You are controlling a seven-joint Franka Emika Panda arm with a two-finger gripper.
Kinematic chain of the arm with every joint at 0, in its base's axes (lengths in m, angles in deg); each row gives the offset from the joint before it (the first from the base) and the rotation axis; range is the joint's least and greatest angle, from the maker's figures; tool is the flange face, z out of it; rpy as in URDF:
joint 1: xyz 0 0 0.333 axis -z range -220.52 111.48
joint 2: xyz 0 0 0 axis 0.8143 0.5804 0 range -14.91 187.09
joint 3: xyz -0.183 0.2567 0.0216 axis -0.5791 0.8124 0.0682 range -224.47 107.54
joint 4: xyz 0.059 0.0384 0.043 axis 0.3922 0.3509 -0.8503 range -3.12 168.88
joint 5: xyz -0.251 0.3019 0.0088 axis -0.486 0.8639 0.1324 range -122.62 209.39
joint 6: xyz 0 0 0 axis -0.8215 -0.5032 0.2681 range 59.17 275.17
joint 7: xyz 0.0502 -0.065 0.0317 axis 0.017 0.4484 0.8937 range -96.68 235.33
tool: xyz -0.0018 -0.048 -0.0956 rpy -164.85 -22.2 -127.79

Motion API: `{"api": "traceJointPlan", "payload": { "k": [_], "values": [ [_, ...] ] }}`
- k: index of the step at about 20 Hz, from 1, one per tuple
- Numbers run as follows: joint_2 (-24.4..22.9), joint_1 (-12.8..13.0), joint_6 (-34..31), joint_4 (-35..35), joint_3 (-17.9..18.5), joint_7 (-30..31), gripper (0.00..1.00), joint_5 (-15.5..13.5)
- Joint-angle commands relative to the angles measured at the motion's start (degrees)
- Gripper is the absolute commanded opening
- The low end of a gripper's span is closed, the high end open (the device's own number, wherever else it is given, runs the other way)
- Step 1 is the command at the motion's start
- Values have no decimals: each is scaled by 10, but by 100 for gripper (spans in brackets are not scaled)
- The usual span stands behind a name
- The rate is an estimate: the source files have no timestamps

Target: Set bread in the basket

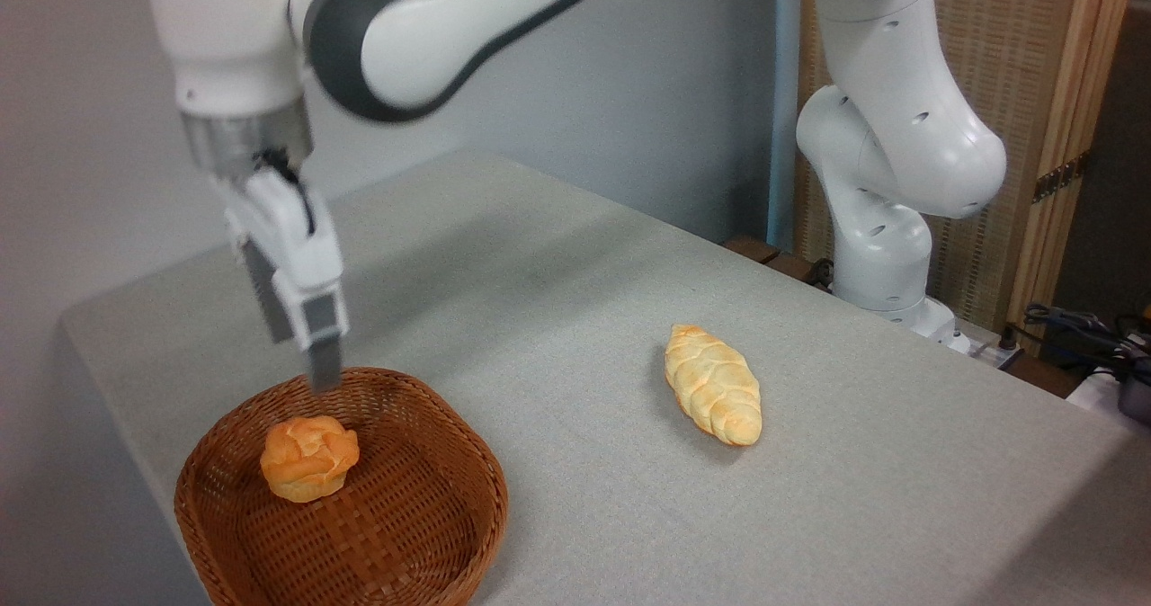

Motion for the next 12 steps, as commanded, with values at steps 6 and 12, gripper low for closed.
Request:
{"api": "traceJointPlan", "payload": {
  "k": [6, 12],
  "values": [
    [-170, -31, -77, 129, 8, -64, 100, 7],
    [-185, -37, -114, 120, 39, -78, 100, 8]
  ]
}}
